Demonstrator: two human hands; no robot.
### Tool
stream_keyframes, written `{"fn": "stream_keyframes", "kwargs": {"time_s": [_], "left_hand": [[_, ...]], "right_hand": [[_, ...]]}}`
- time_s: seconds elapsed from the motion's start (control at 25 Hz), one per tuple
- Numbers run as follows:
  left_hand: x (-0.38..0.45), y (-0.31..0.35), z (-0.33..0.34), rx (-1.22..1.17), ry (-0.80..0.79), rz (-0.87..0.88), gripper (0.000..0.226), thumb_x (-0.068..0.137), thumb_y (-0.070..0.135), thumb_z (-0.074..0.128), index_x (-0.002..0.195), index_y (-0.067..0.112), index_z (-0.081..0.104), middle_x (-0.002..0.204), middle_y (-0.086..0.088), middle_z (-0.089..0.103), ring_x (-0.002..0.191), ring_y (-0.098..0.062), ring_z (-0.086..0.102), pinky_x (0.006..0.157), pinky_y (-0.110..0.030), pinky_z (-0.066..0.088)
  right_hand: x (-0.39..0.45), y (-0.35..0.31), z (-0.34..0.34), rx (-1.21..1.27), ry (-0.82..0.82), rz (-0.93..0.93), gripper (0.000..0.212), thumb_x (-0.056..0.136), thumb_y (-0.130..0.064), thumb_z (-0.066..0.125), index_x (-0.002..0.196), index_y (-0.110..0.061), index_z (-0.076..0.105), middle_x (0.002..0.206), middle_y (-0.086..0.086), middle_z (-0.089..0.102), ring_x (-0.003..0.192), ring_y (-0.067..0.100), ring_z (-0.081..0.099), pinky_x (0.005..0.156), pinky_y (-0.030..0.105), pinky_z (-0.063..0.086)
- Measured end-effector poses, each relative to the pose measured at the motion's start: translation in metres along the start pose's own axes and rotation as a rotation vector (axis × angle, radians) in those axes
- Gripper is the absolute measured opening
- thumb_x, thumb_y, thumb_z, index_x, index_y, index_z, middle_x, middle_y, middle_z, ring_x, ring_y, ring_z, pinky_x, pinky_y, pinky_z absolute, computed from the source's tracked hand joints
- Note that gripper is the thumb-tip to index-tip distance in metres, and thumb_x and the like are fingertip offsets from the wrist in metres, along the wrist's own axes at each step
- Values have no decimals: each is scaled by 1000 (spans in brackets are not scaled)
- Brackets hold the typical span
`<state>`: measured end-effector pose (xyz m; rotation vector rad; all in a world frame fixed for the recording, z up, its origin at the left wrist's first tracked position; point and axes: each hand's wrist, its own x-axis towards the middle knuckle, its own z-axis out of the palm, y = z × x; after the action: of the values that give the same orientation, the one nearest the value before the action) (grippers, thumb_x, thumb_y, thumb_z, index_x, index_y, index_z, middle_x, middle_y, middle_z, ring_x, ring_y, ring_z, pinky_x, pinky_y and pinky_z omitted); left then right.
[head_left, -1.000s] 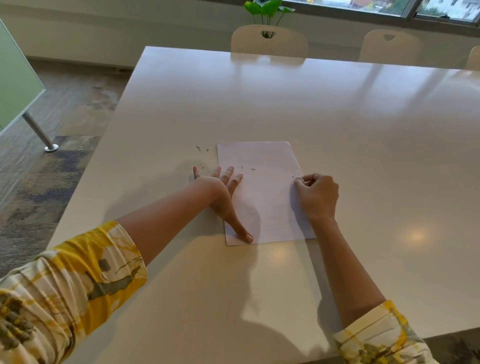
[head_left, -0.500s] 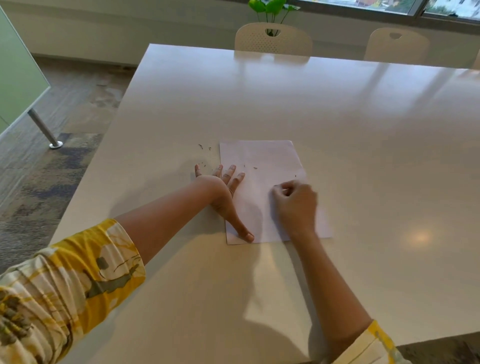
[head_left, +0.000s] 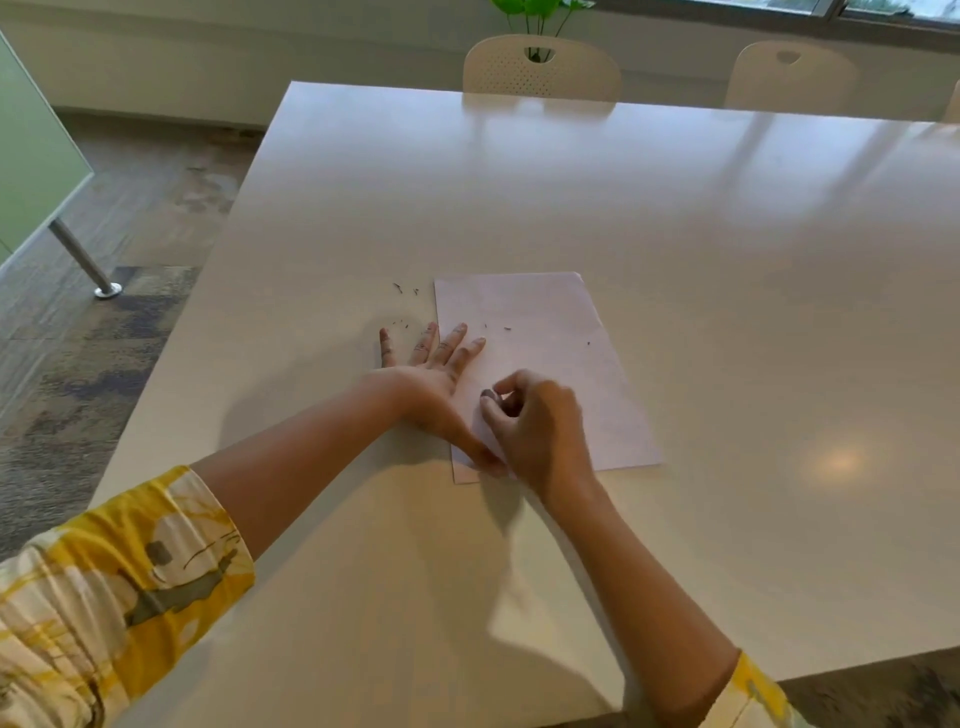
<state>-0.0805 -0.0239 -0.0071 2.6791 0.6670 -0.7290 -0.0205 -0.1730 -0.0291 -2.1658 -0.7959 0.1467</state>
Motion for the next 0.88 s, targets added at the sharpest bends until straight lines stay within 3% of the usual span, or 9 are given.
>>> {"fn": "stream_keyframes", "kwargs": {"time_s": [0.12, 0.24, 0.28, 0.44, 0.64, 0.72, 0.8, 0.88], "left_hand": [[-1, -1, 0, -23, -11, -4, 169, 17, 103, 57, 144, 42, -36, 151, 19, -45, 137, -17, -45, 101, -67, -33], [-1, -1, -1, -11, -22, -15, 169, 16, 102, 58, 144, 43, -36, 150, 19, -46, 137, -18, -46, 103, -69, -30], [0, 0, -3, 2, -29, -23, 169, 17, 103, 56, 144, 41, -37, 150, 18, -46, 138, -19, -45, 104, -70, -28], [2, 3, -5, 100, -24, -28, 159, 33, 105, 49, 148, 34, -34, 156, 10, -41, 144, -23, -37, 107, -72, -22], [-3, 4, -8, 55, -58, -48, 168, 21, 101, 59, 144, 39, -37, 151, 15, -45, 140, -22, -42, 104, -72, -25], [-3, 7, -10, 68, -73, -58, 167, 25, 100, 60, 144, 37, -37, 151, 13, -45, 141, -22, -42, 104, -72, -24], [0, 8, -12, 98, -71, -72, 163, 33, 100, 61, 146, 33, -37, 152, 10, -45, 142, -24, -40, 105, -73, -24], [-1, 10, -13, 153, -50, -78, 152, 48, 98, 58, 147, 30, -35, 155, 6, -42, 144, -26, -36, 106, -73, -21]], "right_hand": [[12, 27, -38, -14, 147, 164, 13, 81, -31, 72, 79, -18, 75, 65, -7, 69, 65, 11, 66, 61, 21, 41], [14, 36, -54, -127, 300, 274, 13, 85, -24, 66, 83, -14, 74, 71, 1, 71, 74, 24, 68, 63, 24, 36], [12, 25, -42, -117, 296, 232, 12, 86, -21, 65, 83, -13, 73, 72, 4, 71, 73, 25, 67, 62, 24, 36], [-8, -10, 8, 16, -4, -71, 8, 88, -22, 68, 84, -16, 72, 66, -4, 68, 56, 6, 61, 50, 9, 41], [30, 44, -65, -169, 282, 277, 16, 84, -26, 67, 86, -13, 76, 80, 8, 74, 83, 30, 69, 68, 26, 42], [32, 38, -60, -193, 320, 304, 17, 86, -21, 63, 88, -10, 75, 82, 13, 73, 84, 35, 68, 68, 29, 42], [20, 9, -21, -97, 180, 154, 16, 87, -20, 62, 85, -10, 74, 75, 7, 72, 70, 23, 67, 58, 23, 42], [0, -15, 12, -18, -7, -33, 14, 89, -24, 65, 83, -15, 74, 68, -2, 70, 55, 5, 60, 48, 9, 39]]}}
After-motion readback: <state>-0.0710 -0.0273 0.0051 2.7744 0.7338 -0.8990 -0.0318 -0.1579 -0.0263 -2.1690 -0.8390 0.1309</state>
